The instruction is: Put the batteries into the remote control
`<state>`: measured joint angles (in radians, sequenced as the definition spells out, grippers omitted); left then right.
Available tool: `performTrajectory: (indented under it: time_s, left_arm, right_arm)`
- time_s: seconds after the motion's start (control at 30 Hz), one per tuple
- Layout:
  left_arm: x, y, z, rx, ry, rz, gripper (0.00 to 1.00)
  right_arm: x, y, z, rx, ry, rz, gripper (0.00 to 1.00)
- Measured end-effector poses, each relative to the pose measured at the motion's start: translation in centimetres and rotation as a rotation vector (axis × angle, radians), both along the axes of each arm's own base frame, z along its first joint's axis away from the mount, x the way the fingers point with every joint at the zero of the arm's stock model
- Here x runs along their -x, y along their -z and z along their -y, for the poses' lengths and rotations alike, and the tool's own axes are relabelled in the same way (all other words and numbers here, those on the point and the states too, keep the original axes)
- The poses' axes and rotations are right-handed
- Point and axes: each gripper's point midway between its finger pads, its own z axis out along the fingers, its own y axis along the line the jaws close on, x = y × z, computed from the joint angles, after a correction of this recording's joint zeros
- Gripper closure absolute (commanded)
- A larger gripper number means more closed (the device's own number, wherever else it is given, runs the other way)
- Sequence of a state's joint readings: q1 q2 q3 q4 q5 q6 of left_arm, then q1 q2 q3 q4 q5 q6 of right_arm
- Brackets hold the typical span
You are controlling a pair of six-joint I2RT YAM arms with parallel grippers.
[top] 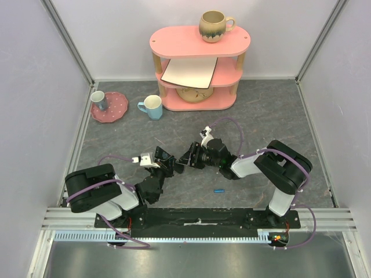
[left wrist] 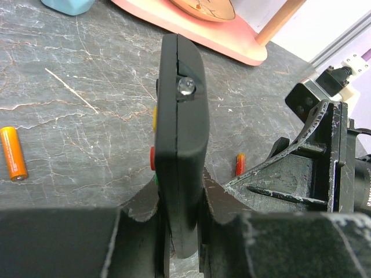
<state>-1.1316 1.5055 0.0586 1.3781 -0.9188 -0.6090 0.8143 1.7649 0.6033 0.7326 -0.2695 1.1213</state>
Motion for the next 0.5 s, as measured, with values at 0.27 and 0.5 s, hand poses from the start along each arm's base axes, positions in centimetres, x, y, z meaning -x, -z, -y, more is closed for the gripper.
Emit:
performTrajectory:
  time_s: [0.27, 0.5]
  left_arm:
    - [0.00, -0.01, -0.02, -0.002, 0.000, 0.000, 0.98]
    - [0.00, -0.04, -0.04, -0.005, 0.000, 0.001, 0.98]
  right_arm:
    - [-0.01, 0.00, 0.00, 0.000, 0.000, 0.000, 0.36]
    - [0.00, -0.01, -0.01, 0.000, 0.000, 0.000, 0.36]
